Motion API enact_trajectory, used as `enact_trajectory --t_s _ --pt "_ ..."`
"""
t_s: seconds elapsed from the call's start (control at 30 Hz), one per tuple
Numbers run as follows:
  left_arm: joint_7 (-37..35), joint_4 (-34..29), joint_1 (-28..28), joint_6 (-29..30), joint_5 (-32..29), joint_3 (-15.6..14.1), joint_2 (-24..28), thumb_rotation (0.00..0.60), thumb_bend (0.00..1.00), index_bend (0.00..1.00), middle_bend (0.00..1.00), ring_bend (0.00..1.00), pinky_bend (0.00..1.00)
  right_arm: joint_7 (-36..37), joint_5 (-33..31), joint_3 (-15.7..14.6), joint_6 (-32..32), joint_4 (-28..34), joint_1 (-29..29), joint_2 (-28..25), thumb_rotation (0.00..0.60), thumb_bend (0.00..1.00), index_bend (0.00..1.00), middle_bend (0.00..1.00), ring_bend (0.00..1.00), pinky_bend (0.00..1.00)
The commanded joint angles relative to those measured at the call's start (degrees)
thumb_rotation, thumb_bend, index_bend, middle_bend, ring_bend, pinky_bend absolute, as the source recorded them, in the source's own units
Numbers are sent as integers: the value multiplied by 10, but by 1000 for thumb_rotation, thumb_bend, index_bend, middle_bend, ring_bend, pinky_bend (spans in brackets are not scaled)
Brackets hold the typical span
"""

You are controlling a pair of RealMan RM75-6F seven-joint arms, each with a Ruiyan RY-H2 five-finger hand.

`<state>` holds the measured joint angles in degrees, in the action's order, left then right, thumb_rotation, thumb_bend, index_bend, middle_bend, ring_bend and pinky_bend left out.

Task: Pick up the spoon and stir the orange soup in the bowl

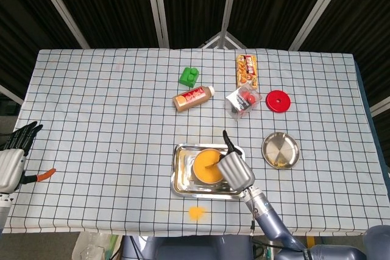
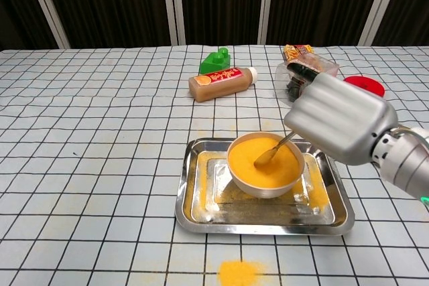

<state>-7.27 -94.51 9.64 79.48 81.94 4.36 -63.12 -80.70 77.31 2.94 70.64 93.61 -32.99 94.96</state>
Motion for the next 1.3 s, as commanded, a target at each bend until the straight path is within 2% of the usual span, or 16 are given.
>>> enact_trajectory --t_s 0.03,0.47,0.83,1.1,1.3 --pt "0 0 0 0 0 0 0 600 0 0 0 0 0 -1 -1 5 1 1 -2 0 600 1000 979 822 567 0" --pt "2 -3 0 0 1 -1 -1 600 0 0 0 0 0 -11 0 10 15 31 0 -33 600 1000 979 822 567 0" --pt "1 0 2 -4 -2 0 -2 600 0 0 0 0 0 -5 -18 15 4 7 -8 -13 600 1000 979 822 567 0" --pt "2 0 2 -4 1 -2 -2 600 0 0 0 0 0 3 -18 1 1 -5 -5 3 600 1000 979 822 566 0" --pt "3 -1 1 -2 2 -2 -2 600 0 0 0 0 0 3 -5 -18 4 17 0 -10 600 1000 979 822 566 0"
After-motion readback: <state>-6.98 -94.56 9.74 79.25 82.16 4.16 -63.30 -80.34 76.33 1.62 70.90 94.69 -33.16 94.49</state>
